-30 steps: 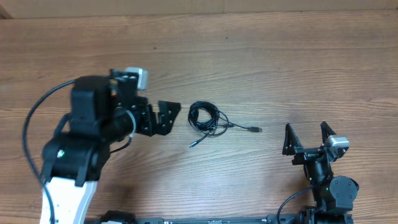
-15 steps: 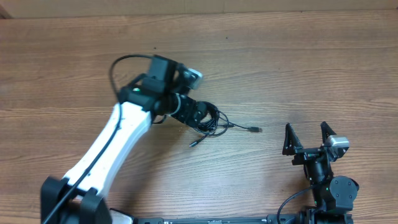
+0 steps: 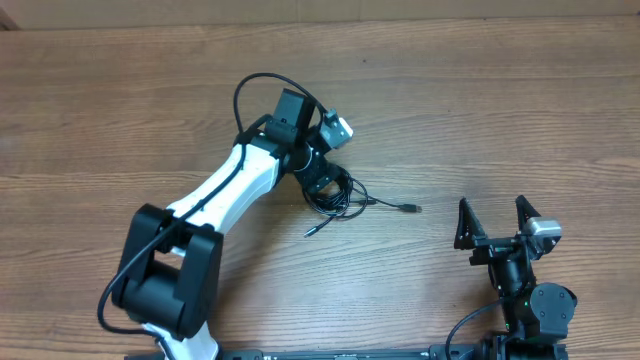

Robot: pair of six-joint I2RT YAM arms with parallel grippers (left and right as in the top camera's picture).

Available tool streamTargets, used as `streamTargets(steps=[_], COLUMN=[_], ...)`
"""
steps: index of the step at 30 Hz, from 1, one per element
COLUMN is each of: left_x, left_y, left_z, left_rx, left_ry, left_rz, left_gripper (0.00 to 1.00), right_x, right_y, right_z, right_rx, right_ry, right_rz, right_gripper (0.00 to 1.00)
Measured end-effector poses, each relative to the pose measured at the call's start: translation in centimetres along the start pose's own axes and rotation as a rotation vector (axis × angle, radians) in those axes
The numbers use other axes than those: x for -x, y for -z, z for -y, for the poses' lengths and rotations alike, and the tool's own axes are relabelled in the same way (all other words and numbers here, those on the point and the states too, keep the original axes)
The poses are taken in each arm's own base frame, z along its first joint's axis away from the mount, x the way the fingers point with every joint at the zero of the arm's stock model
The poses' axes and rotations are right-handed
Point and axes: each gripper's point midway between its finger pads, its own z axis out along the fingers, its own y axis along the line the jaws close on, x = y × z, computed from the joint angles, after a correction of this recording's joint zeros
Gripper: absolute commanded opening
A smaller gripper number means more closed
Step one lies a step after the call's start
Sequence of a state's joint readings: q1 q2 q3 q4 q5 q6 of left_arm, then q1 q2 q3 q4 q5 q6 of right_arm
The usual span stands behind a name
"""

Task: Untangle cables
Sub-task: 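Reach the left gripper forward and grasp the black cable coil, then lift the coil with the left gripper and move right gripper toward it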

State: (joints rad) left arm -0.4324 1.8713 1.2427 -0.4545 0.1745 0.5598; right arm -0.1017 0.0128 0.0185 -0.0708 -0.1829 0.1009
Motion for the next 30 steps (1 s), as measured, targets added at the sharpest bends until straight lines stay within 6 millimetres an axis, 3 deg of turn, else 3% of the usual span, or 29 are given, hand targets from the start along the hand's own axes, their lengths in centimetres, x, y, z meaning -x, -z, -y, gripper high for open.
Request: streamTargets(steps=[6, 7, 9, 10, 11, 12, 16, 20, 24, 30], left_x=[-1.6, -1.8, -1.6, -1.3, -1.1, -1.0, -0.4, -0.4, -0.1, 2.4], left_y=[-3.3, -4.0, -4.6, -4.8, -5.0, -5.1, -5.0, -4.7, -2.0, 7.6], left_z=[0.7, 0.6, 0.6, 0.5, 0.6, 0.8, 0.6, 0.5, 0.6, 1.0], left_rx=[-0.036, -0.038, -0.041, -0.040, -0.046, -0.054, -0.052, -0.048, -0.040, -0.007], left_ry=[-0.091, -0.099, -0.107, -0.118, -0.122, -0.127, -0.123, 0.004, 0.176, 0.485], left_rz=[-0.047, -0.049, -0.033, -0.018, -0.008, -0.001, 0.019, 0.012, 0.001, 0.090], left_gripper=[0.73, 0.67, 0.50, 0.37, 0.12, 0.06, 0.04, 0.04, 0.04, 0.04], right_x=[0.0, 0.0, 0.0, 0.0, 0.0, 0.0, 0.0, 0.0, 0.0, 0.0], right_y=[0.0, 0.0, 0.0, 0.0, 0.0, 0.0, 0.0, 0.0, 0.0, 0.0], right_z=[0.0, 0.0, 0.0, 0.0, 0.0, 0.0, 0.0, 0.0, 0.0, 0.0], right_rx=[0.000, 0.000, -0.001, -0.001, -0.001, -0.001, -0.001, -0.001, 0.000, 0.000], right_ry=[0.000, 0.000, 0.000, 0.000, 0.000, -0.001, 0.000, 0.000, 0.000, 0.000], right_rz=[0.000, 0.000, 0.000, 0.000, 0.000, 0.000, 0.000, 0.000, 0.000, 0.000], right_gripper=[1.00, 1.00, 1.00, 1.00, 1.00, 1.00, 1.00, 1.00, 1.00, 1.00])
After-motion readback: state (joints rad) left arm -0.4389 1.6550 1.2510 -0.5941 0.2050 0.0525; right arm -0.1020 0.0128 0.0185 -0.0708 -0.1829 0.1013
